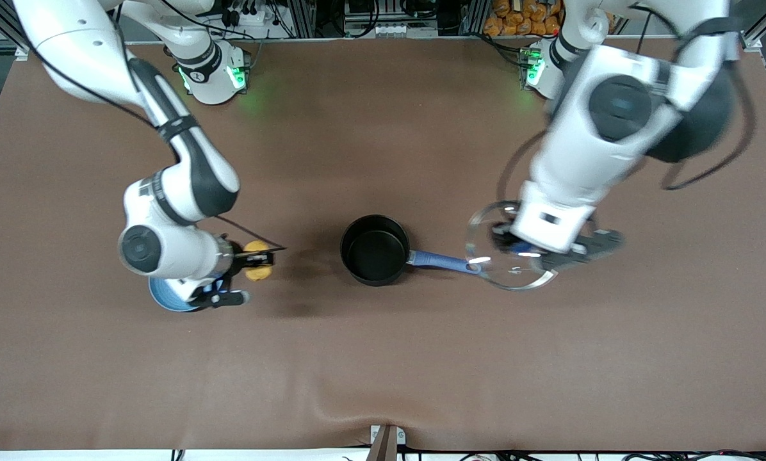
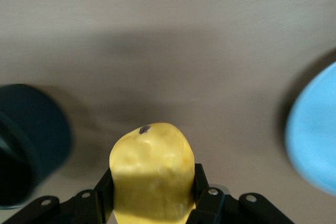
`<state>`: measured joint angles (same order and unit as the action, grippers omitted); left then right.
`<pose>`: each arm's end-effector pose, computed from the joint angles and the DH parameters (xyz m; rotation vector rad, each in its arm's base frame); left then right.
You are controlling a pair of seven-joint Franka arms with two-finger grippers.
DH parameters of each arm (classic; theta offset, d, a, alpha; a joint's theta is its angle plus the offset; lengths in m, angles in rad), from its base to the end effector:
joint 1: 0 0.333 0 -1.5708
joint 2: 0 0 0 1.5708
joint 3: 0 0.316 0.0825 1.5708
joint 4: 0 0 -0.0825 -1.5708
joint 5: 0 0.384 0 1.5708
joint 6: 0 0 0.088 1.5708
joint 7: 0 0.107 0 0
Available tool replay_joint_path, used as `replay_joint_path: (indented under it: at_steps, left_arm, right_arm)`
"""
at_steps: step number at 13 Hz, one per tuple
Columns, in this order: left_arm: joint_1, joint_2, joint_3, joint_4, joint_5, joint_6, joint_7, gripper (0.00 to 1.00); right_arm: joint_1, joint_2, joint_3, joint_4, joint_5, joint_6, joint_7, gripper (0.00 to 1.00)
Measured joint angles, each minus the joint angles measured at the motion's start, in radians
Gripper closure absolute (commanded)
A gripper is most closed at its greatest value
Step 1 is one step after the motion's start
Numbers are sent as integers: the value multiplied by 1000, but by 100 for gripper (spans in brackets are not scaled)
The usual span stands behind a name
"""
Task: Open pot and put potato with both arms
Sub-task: 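Lift the lid aside with the left gripper while the right gripper carries the potato, then lower the potato into the pan while the left gripper sets the lid down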
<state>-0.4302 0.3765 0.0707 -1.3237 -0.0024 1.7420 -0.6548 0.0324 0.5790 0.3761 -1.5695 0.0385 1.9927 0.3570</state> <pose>0.6303 -0.2460 0.5261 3.1075 0.4540 0.0766 0.6363 0.2399 0.3155 -2.9488 0.0159 0.2948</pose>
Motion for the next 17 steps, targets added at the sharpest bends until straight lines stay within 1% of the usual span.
replay_joint_path:
  at_steps: [2, 4, 5, 7, 9, 10, 14, 15, 17]
  left_arm:
    - [119, -58, -1, -113, -13, 2, 158, 100]
    - [218, -102, -2, -229, -34, 27, 279, 100]
    - [261, -119, -3, -296, -37, 73, 344, 100]
    - [322, -150, -3, -458, -39, 233, 454, 100]
    - [341, -176, -4, -615, -40, 389, 509, 100]
    - [345, -184, -4, -674, -40, 445, 516, 100]
    - [348, -191, -27, -863, -40, 707, 518, 100]
    - [348, -191, -35, -908, -40, 771, 523, 100]
    - [350, -188, -67, -978, -40, 873, 532, 100]
  right_arm:
    - [78, 1, 13, 17, -9, 9, 115, 100]
    - [160, 13, 13, 32, -55, 47, 211, 100]
    - [199, 29, 13, 48, -85, 60, 258, 100]
    - [266, 77, 11, 95, -144, 81, 337, 100]
    - [318, 128, 0, 139, -164, 121, 390, 100]
    - [339, 147, -14, 154, -164, 148, 409, 100]
    - [396, 208, -59, 192, -165, 221, 459, 100]
    - [417, 223, -79, 200, -165, 237, 469, 100]
    - [456, 254, -108, 218, -165, 253, 495, 100]
